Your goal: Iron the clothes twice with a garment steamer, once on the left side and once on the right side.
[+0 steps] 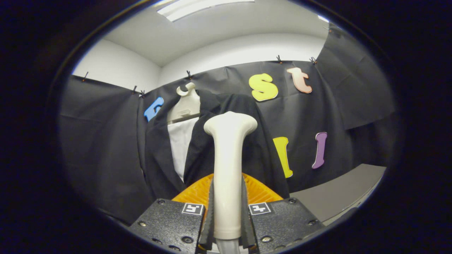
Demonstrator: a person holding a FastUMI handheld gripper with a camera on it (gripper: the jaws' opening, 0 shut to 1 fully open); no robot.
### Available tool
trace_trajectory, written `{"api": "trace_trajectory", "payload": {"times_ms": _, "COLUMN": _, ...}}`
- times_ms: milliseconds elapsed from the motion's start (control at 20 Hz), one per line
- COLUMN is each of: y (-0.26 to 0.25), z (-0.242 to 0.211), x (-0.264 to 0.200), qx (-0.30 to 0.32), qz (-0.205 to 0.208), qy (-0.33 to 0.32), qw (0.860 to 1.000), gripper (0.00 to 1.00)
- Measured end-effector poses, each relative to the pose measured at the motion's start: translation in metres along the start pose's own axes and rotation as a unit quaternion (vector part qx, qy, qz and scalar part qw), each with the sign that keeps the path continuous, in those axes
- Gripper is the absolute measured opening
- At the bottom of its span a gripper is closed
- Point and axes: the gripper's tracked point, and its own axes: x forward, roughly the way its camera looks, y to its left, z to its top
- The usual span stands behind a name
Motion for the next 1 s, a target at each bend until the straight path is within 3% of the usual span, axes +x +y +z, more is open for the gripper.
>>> {"api": "trace_trajectory", "payload": {"times_ms": 1000, "y": -0.02, "z": -0.085, "x": -0.036, "qx": -0.033, "qz": -0.022, "qy": 0.091, "qw": 0.995, "gripper": 0.33}}
